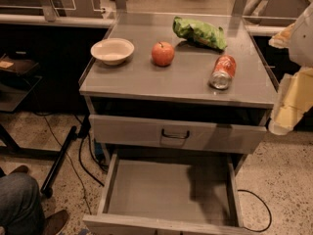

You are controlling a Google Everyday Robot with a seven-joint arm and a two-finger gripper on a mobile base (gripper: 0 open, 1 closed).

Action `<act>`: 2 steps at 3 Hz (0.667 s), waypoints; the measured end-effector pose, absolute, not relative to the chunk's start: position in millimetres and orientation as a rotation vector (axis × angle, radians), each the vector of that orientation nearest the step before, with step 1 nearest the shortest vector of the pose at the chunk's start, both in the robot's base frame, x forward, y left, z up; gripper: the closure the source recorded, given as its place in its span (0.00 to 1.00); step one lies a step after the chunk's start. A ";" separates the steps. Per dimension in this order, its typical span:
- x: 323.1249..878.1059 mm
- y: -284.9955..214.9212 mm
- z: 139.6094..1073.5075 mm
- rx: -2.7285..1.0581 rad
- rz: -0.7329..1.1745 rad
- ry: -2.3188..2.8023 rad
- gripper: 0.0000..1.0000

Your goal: Place coke can into middle drawer

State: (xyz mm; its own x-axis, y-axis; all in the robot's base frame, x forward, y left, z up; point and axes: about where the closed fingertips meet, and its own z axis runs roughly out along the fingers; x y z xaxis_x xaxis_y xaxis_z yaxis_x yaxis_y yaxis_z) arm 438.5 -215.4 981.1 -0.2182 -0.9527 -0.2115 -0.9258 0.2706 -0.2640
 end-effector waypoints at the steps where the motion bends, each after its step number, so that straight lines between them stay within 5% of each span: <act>1: 438.5 -215.3 981.1 -1.715 -0.115 2.218 0.00; 2: 463.6 -209.3 968.9 -1.746 -0.130 2.213 0.00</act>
Offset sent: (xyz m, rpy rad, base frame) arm 0.0632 0.0133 -0.0352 -0.0541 0.0312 0.0412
